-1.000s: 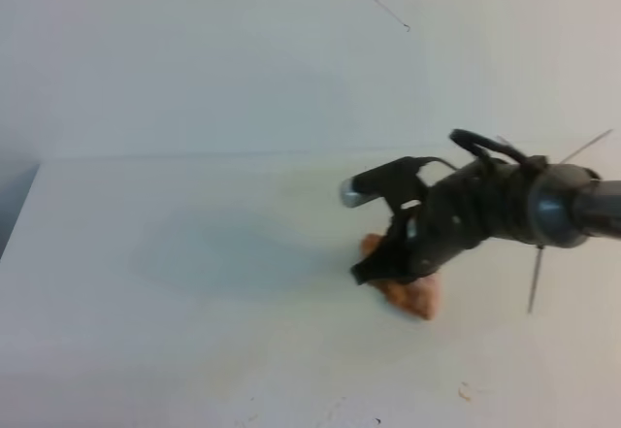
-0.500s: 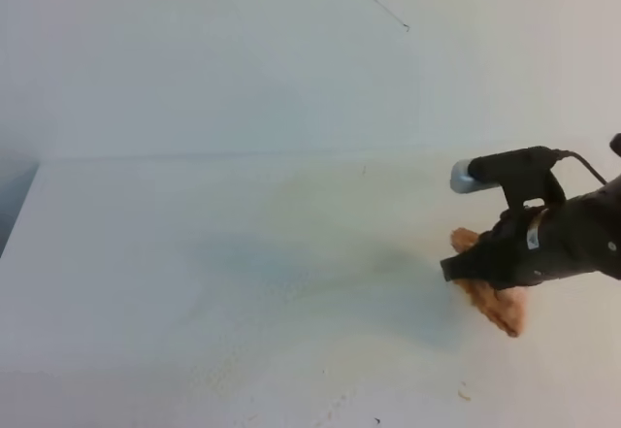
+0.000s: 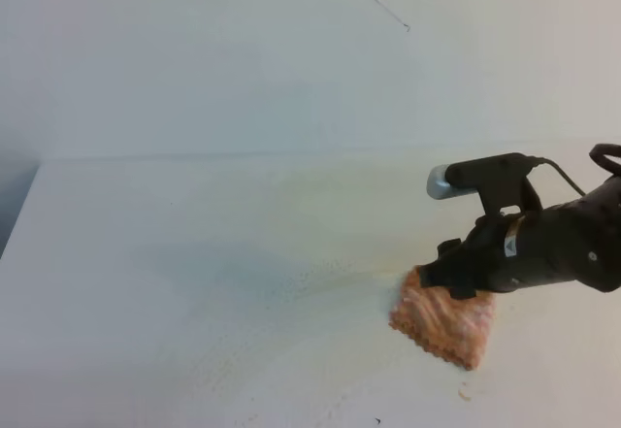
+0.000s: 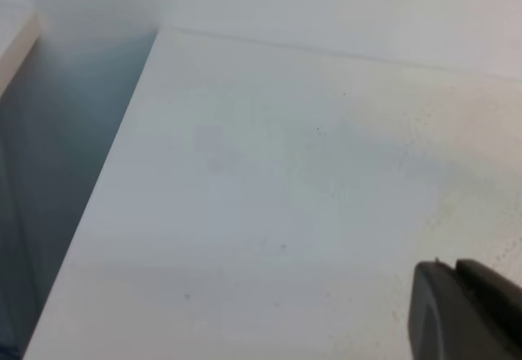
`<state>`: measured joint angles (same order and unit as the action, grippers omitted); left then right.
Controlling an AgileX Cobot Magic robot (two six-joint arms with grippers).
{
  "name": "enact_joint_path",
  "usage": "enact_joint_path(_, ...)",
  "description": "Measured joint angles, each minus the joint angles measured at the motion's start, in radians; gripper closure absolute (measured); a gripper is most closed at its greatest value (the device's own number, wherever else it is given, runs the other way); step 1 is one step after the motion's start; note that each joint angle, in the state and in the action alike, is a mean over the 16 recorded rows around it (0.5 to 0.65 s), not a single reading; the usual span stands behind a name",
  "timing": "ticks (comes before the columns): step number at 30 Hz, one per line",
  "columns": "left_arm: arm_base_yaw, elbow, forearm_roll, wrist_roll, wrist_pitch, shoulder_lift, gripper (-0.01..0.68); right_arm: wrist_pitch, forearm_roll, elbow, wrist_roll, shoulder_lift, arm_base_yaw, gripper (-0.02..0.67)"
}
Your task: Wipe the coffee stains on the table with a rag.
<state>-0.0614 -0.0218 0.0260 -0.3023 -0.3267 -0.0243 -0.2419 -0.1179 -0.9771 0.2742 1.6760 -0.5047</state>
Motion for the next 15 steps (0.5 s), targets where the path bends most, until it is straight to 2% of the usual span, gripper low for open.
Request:
enact_joint_path(6, 0.000, -0.003, 0.000, 0.000, 0.000, -0.003, 0.674, -0.066, -0.081, 0.008, -0.002, -0.177, 0.000, 0.473)
enact_joint_path(12, 0.000, -0.005, 0.000, 0.000, 0.000, -0.003, 0.674, -0.137, -0.150, 0.075, 0.002, -0.446, 0.000, 0.600)
enact_joint_path(15, 0.000, -0.005, 0.000, 0.000, 0.000, -0.003, 0.674, -0.167, -0.172, 0.150, 0.012, -0.602, 0.000, 0.643)
